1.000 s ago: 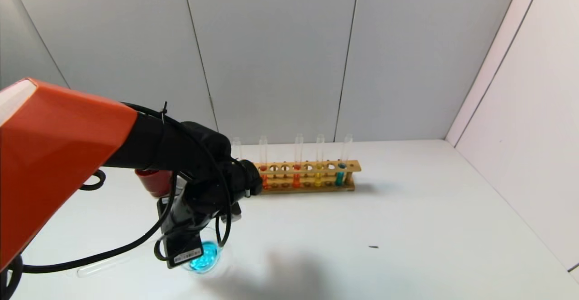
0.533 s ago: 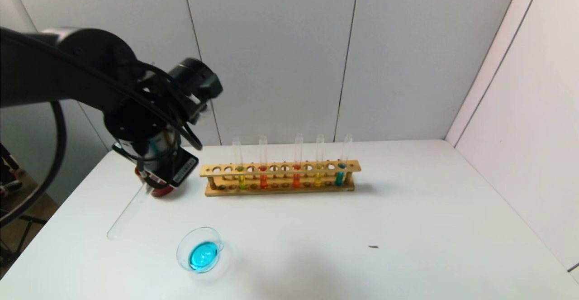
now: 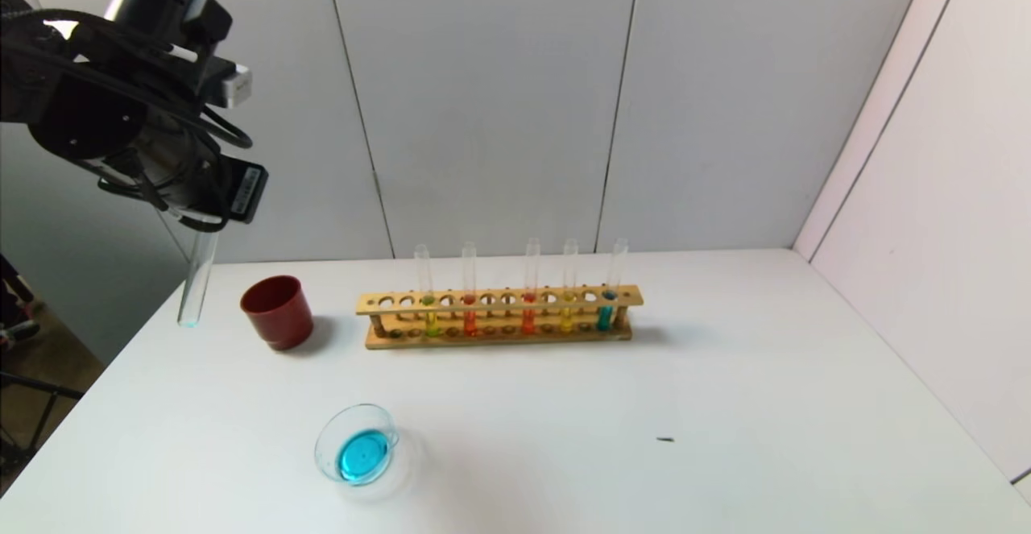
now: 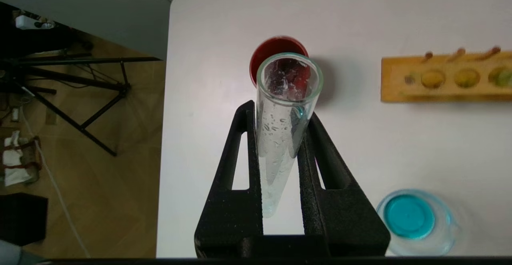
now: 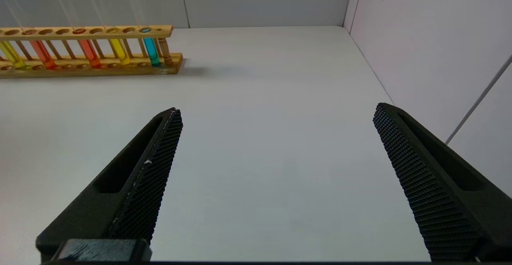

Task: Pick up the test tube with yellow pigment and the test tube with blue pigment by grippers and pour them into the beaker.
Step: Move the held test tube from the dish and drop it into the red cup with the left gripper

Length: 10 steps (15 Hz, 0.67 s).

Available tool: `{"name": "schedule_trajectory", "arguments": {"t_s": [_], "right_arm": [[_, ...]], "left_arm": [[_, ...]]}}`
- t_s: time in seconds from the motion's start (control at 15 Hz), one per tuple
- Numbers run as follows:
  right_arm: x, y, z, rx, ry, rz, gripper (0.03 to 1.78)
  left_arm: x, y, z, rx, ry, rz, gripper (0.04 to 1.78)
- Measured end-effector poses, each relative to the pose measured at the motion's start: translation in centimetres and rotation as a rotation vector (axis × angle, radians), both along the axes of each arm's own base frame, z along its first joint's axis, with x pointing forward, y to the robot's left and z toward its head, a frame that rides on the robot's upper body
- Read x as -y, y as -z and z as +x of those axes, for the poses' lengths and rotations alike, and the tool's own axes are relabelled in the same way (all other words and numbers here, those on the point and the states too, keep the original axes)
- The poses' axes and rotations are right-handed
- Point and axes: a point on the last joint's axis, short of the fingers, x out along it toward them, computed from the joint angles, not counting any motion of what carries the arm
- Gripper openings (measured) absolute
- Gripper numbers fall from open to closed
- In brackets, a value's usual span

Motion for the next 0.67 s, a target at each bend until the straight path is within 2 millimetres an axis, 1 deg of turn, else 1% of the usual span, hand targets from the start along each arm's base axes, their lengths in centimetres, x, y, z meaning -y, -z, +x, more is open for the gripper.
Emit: {"name": "schedule_trajectory", "arguments": {"t_s": [0.13, 0.33, 0.67], "right_arm": [[0.0, 0.0, 0.0, 0.000, 0.000, 0.000, 1.74], [0.0, 0.0, 0.0, 0.000, 0.000, 0.000, 1.74], [0.0, 0.0, 0.0, 0.000, 0.000, 0.000, 1.74]], "left_arm": [[-1.2, -0.3, 1.3, 0.081, -0.028, -0.032, 0.31], [-2.3, 0.3, 3.4, 0.148, -0.052, -0.053, 0.31], [-2.9, 2.4, 6.2, 0.154, -0.070, -0.060, 0.31]]}}
